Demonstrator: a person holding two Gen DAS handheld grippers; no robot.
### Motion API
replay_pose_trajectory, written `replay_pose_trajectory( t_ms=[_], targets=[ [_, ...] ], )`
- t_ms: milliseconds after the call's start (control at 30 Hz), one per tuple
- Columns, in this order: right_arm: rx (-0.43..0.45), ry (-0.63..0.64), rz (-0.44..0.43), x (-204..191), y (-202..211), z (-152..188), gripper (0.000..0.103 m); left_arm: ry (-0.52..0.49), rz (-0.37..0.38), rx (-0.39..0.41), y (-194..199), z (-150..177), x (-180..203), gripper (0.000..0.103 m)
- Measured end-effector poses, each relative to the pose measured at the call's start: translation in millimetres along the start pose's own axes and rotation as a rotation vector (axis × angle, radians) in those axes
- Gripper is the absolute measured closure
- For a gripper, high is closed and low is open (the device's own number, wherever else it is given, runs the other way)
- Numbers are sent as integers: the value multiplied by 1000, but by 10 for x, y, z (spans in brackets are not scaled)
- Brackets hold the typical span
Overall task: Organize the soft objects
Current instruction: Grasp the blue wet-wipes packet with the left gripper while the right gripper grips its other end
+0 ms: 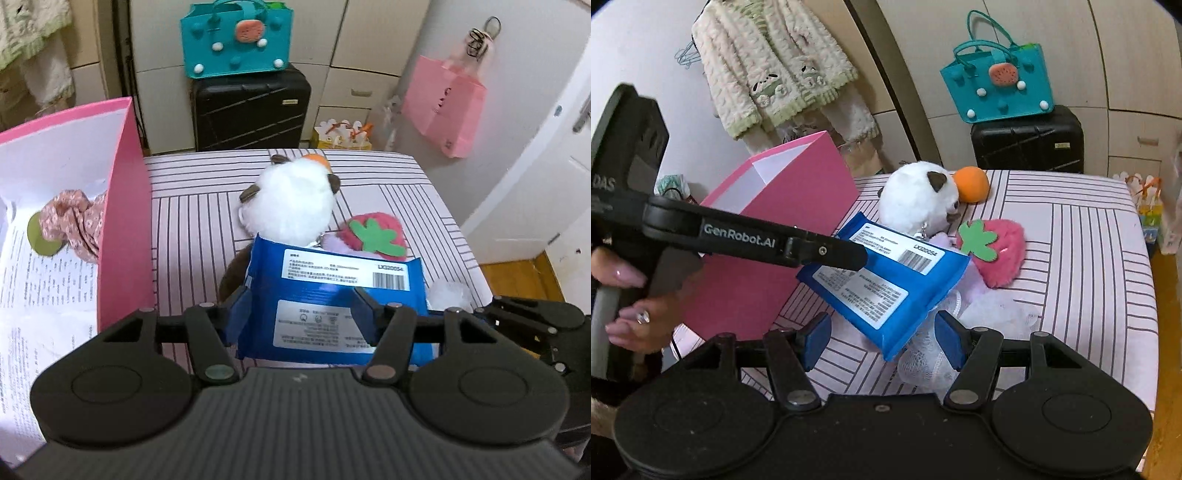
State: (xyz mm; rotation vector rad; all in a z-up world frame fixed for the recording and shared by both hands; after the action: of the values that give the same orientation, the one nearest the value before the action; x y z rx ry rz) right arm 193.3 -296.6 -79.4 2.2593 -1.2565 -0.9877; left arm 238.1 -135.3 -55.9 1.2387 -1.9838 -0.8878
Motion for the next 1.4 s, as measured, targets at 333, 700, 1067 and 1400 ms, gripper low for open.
replay_pose_trajectory(
  t_ms=[333,700,1067,1400],
  targets=[
    [23,-51,-7,208,-4,-17,46,-8,-42,15,-44,-2,-27,39],
    [23,-48,9,300,6,3,74,101,68,-17,-146,185,-8,48],
    [76,-66,40,226,-14,124,75,115,15,75,65,350,49,73],
    [108,85,120,-189,203,139,73,33,-10,137,472,465,186,75]
  ],
)
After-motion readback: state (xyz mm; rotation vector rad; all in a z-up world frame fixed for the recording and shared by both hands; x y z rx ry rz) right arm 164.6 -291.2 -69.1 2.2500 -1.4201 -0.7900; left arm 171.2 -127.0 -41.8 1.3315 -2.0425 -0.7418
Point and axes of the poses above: each gripper's, at about its wrist camera, not at the fingertips, and y roughly against the way its jaws point, x to its right, z to its underside, the point moved 4 cm from there along -y, roughly the way its jaws point, and after that the axes turned 3 degrees about -z, right-handed, at the moved point
